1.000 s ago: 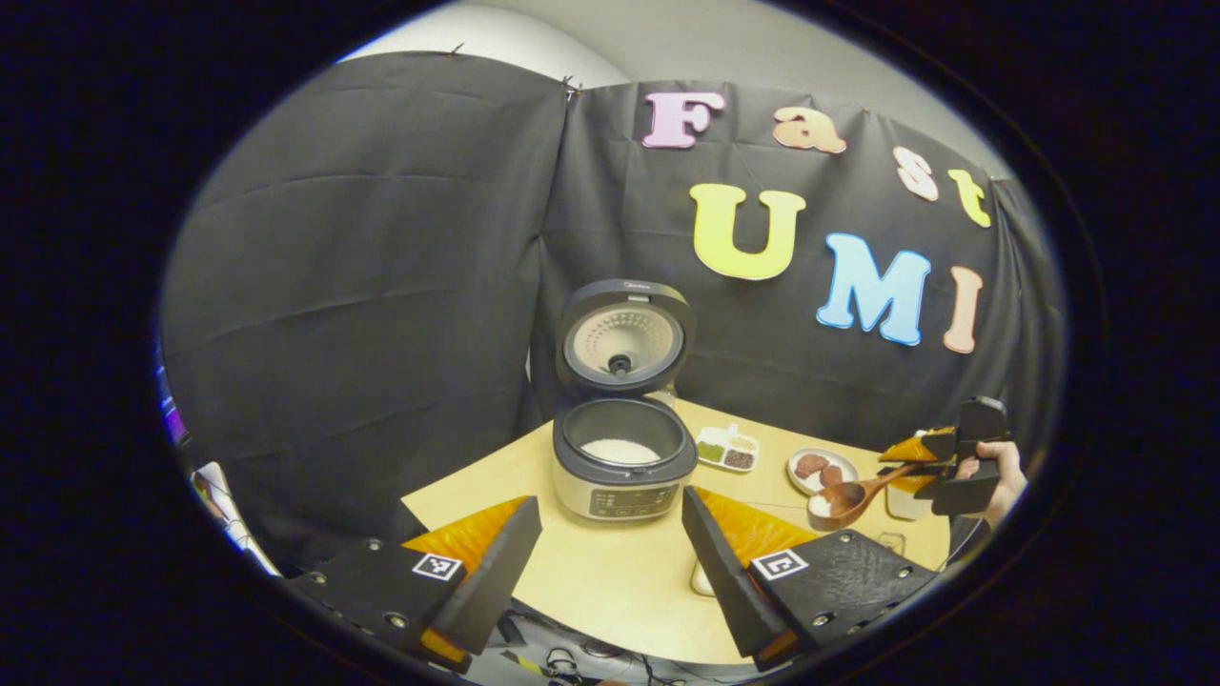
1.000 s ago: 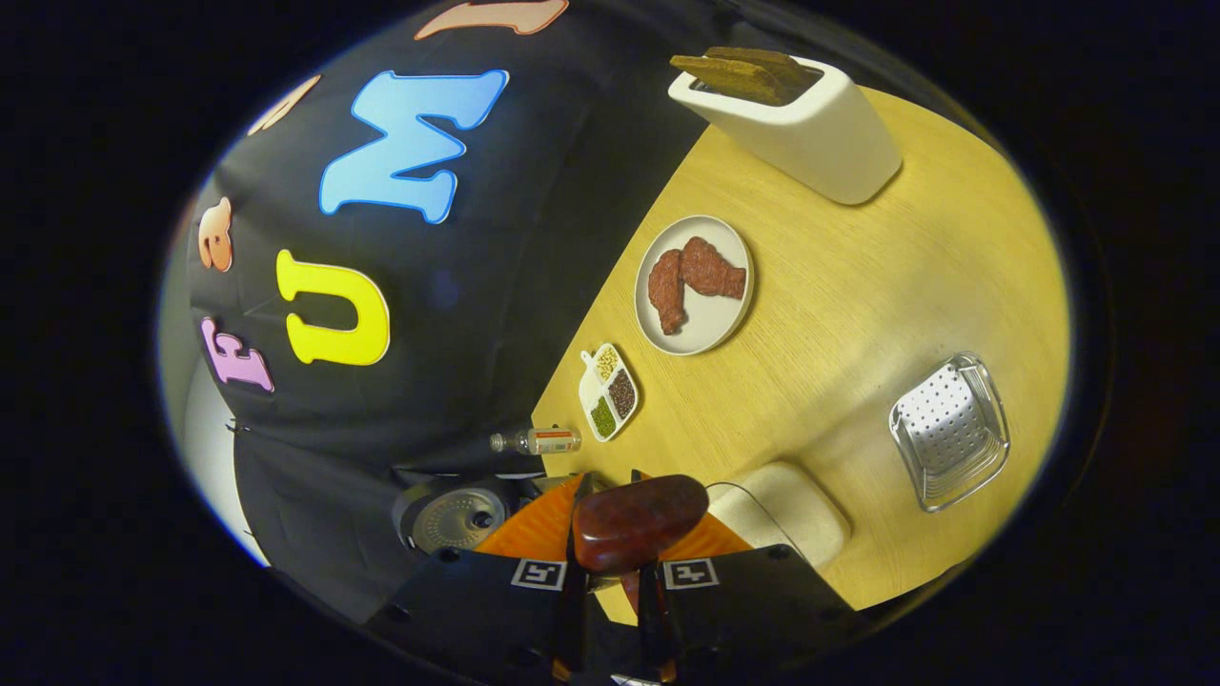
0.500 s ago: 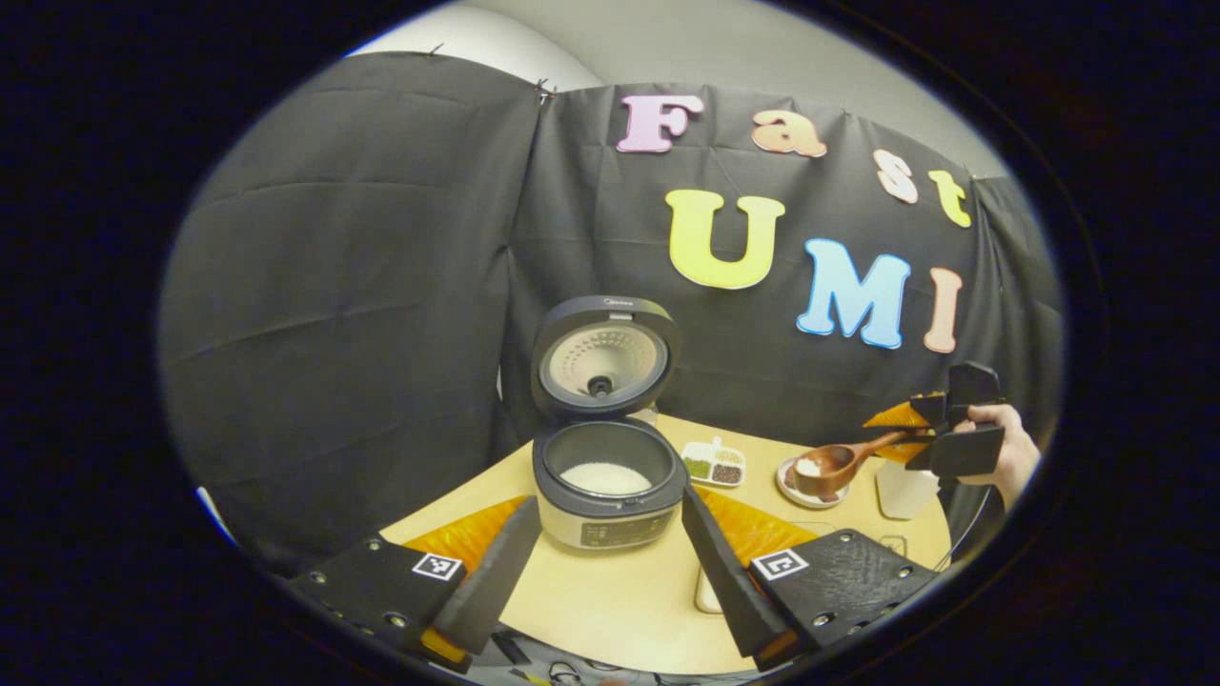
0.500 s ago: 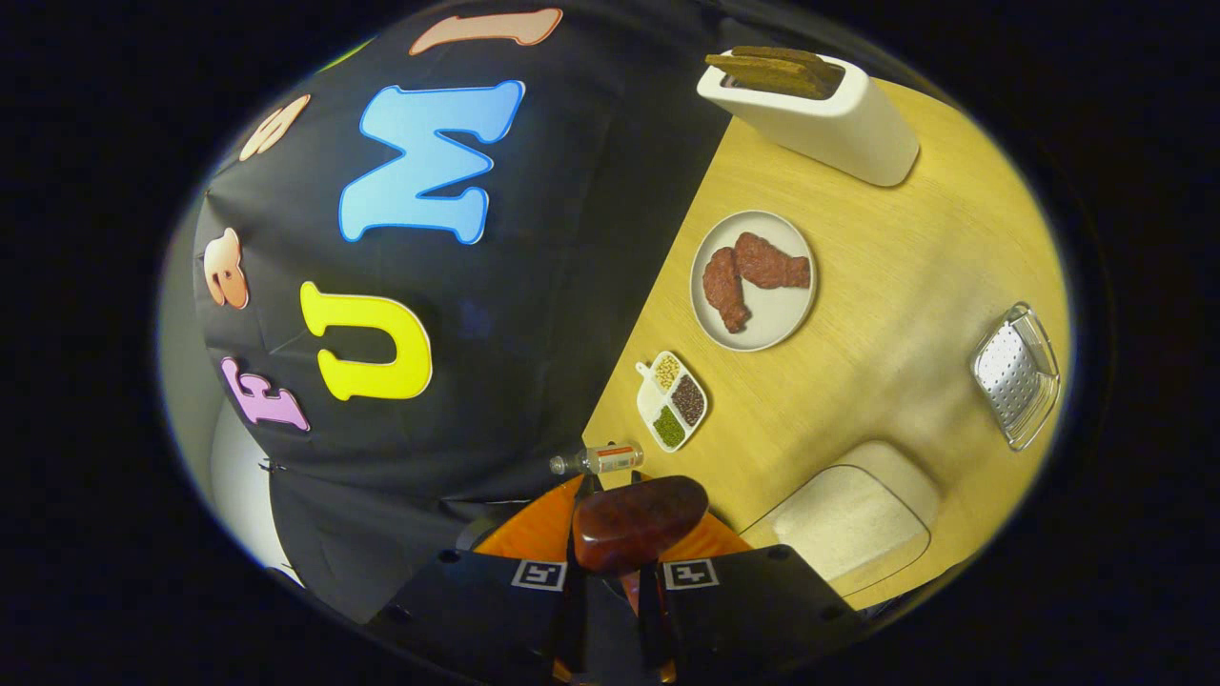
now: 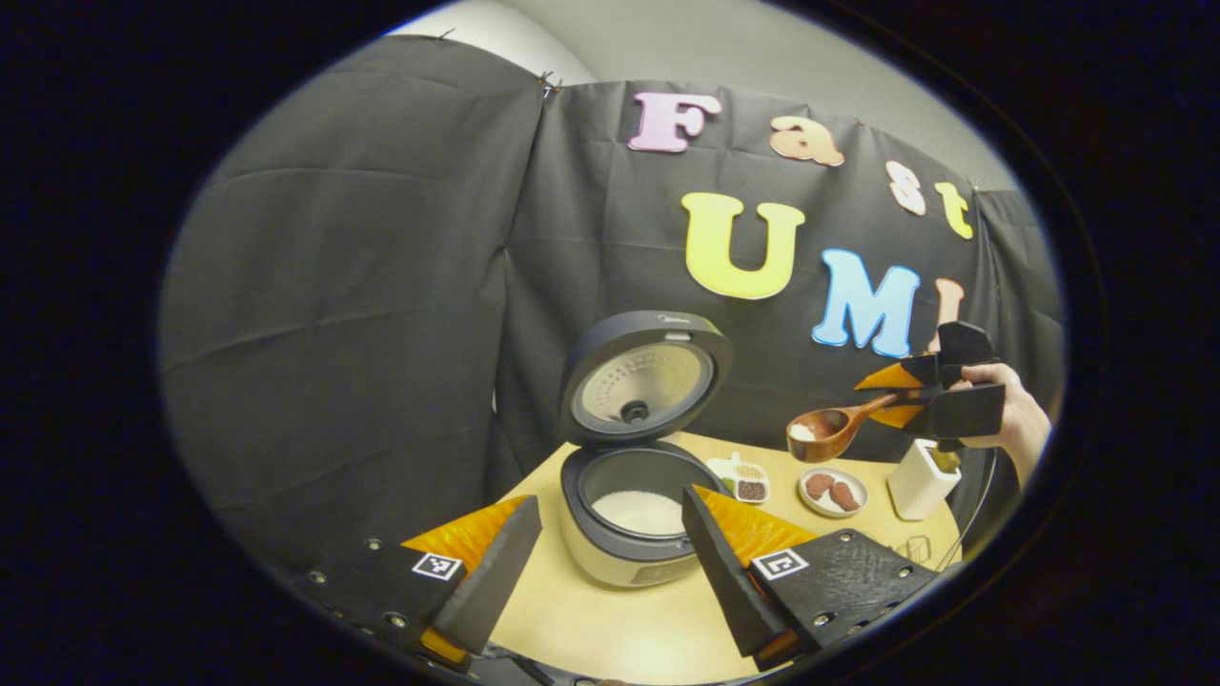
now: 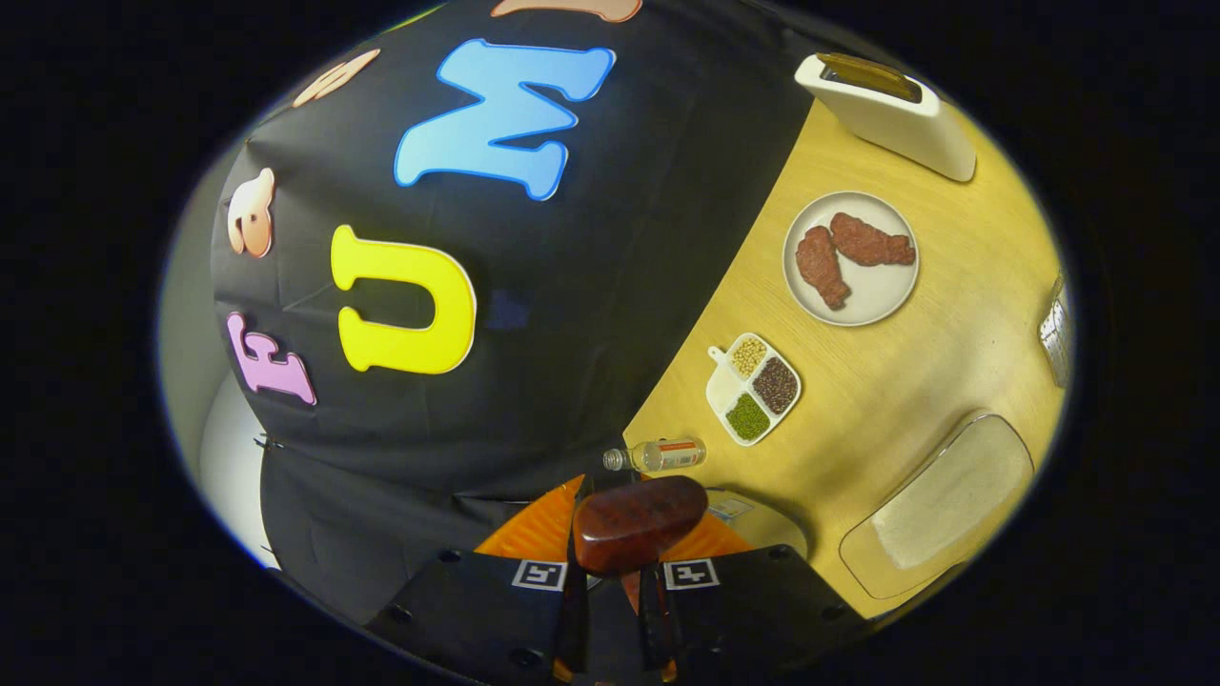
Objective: Close the left gripper, press the button to open the rice cooker; take a wooden spoon from the chopstick holder with the right hand, scoop a spoonful of rice and pour it into the rice cooker, then put the wooden spoon back into the chopstick holder.
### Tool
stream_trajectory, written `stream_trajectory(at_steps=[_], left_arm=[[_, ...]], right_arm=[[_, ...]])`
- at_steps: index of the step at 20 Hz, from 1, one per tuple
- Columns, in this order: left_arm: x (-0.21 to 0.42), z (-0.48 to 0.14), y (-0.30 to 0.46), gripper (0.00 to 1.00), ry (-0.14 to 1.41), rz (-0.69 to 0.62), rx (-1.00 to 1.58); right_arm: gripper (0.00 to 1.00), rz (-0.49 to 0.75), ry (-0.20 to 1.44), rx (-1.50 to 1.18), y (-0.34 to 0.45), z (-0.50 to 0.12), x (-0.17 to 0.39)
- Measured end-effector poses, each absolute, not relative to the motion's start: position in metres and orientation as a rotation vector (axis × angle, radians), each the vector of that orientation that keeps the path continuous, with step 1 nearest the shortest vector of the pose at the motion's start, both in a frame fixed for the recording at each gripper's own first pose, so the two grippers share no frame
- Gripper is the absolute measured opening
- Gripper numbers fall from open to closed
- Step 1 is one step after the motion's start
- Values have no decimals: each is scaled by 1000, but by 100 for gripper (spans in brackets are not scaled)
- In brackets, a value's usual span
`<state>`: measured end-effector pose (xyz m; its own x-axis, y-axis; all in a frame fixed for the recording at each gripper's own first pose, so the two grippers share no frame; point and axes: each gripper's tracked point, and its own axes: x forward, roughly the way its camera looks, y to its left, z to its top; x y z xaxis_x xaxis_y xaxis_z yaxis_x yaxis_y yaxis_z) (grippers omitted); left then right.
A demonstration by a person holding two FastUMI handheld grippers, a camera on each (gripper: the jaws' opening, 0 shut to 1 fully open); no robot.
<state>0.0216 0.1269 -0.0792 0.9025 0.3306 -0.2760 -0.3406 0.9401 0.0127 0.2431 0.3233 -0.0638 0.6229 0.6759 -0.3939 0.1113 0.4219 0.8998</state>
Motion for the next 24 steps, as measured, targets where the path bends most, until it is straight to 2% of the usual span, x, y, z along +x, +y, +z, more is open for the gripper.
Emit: stream_trajectory(at_steps=[1, 2, 5, 9, 10, 16, 20, 24], left_arm=[[23, -81, 138, 92, 283, 351, -44], [24, -86, 149, 94, 288, 355, -53], [26, -94, 176, 92, 308, 369, -71], [29, -97, 207, 96, 311, 393, -42], [29, -97, 211, 94, 312, 390, -43], [28, -111, 234, 94, 335, 387, -60], [20, -120, 246, 92, 349, 413, -79], [17, -127, 249, 94, 361, 419, -100]], right_arm=[[19, 424, 852, 1087, 338, -64, 243], [23, 433, 852, 1072, 350, -62, 243], [23, 457, 850, 1007, 387, -63, 240], [23, 510, 812, 881, 430, -68, 232], [22, 518, 798, 838, 438, -71, 231], [23, 581, 684, 593, 470, -87, 220], [23, 690, 627, 470, 497, -90, 205], [23, 728, 546, 280, 507, -100, 198]])
